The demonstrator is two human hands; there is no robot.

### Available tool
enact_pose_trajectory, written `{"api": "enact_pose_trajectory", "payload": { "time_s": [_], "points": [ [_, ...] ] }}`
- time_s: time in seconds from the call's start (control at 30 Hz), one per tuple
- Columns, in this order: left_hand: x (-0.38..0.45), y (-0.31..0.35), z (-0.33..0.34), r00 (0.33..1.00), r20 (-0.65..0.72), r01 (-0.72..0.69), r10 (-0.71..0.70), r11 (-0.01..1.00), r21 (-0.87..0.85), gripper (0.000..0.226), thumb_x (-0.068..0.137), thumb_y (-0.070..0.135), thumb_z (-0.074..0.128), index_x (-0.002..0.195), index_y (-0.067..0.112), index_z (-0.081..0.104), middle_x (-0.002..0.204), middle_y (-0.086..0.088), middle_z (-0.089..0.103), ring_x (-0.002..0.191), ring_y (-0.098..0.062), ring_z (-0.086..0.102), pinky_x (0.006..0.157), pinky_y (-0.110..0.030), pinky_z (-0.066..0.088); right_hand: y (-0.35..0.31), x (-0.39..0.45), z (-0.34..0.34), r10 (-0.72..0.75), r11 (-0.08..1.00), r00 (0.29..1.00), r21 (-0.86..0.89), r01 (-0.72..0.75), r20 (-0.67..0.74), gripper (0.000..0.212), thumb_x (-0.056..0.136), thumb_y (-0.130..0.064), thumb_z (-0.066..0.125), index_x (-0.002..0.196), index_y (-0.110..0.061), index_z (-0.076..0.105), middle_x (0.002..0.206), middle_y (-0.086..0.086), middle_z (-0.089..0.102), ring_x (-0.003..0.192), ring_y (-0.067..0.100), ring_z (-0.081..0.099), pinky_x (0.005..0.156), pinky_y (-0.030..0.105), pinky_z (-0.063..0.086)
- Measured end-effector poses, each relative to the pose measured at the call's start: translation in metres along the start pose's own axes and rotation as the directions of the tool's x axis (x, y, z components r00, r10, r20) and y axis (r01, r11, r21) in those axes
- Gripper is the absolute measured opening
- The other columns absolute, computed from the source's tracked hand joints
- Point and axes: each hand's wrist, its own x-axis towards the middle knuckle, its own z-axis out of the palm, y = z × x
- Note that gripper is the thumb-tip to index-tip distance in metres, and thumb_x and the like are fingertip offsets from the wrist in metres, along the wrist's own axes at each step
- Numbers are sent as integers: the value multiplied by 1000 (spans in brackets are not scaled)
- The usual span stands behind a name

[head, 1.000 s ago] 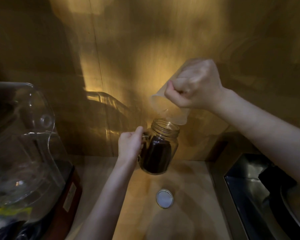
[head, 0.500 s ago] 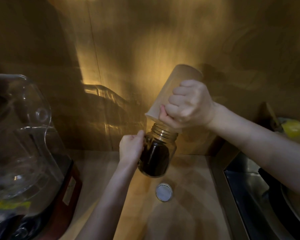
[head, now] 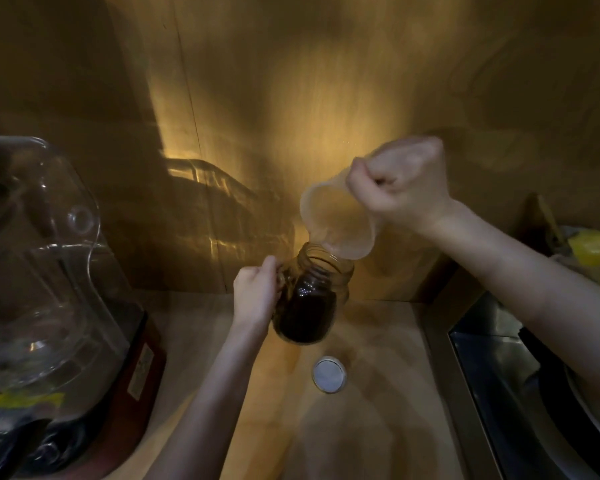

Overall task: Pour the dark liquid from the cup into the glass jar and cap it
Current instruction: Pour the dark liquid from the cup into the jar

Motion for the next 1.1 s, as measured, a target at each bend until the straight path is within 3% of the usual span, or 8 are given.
{"api": "enact_pose_trajectory", "payload": {
  "time_s": [0.1,0.23,0.37,0.57,0.67,0.8,0.9,1.1],
  "points": [
    [-4,-10,-7,1000,-28,13,-14,1000,-29,33,81,27,53,51,13,52,47,-2,47,54,-19,44,61,-34,35,10,-14,1,390,913,920,143,-381,-43,46,77,-11,52,34,4,42,30,5,32,28,10,29,36,26,21],
    [-16,-45,-21,981,-173,71,-89,991,-112,31,84,18,51,54,12,56,34,7,52,47,-10,50,53,-30,34,21,-80,32,808,534,568,211,-819,160,44,74,-27,51,47,8,47,49,8,35,48,17,35,47,34,28],
    [-28,-57,-25,969,-238,23,-62,987,-162,27,85,18,48,69,0,60,57,-7,53,48,-6,48,49,-26,37,21,-124,40,947,186,249,284,-941,204,38,84,-22,54,50,-6,49,63,11,41,64,21,40,59,37,32],
    [-30,-81,-17,955,-292,6,-51,988,-155,28,85,10,45,58,7,50,48,-2,40,40,-5,34,44,-22,32,-20,-187,77,980,-161,-99,408,-899,170,31,89,-11,51,61,2,53,63,10,42,59,18,39,48,22,30],
    [-23,-100,-22,957,-289,1,-30,995,-99,39,84,10,47,46,10,41,33,9,34,38,-5,29,42,-22,28,-28,-212,101,959,-281,-228,459,-843,168,28,88,-10,51,60,-10,46,55,4,34,52,13,31,51,27,25],
    [-14,-127,-27,963,-269,19,-17,1000,5,28,82,14,52,55,8,49,49,-4,34,49,-16,29,49,-29,25,-26,-232,130,954,-293,-223,470,-833,200,38,89,-8,51,53,-14,39,50,-4,31,54,11,29,52,27,25],
    [-14,-147,-28,953,-261,153,-157,988,-36,24,85,15,50,63,7,52,57,-7,36,48,-9,32,55,-33,26,-26,-236,150,950,-293,-199,466,-835,241,51,88,-7,51,45,-24,30,39,-14,26,45,6,24,48,26,22],
    [-12,-186,-26,893,-240,390,-380,921,-7,34,87,15,49,53,13,45,31,14,47,40,-2,41,55,-26,34,-24,-245,176,933,-340,-255,388,-857,255,48,95,-21,54,51,-15,34,49,-1,31,34,-1,28,37,13,27]
  ]
}}
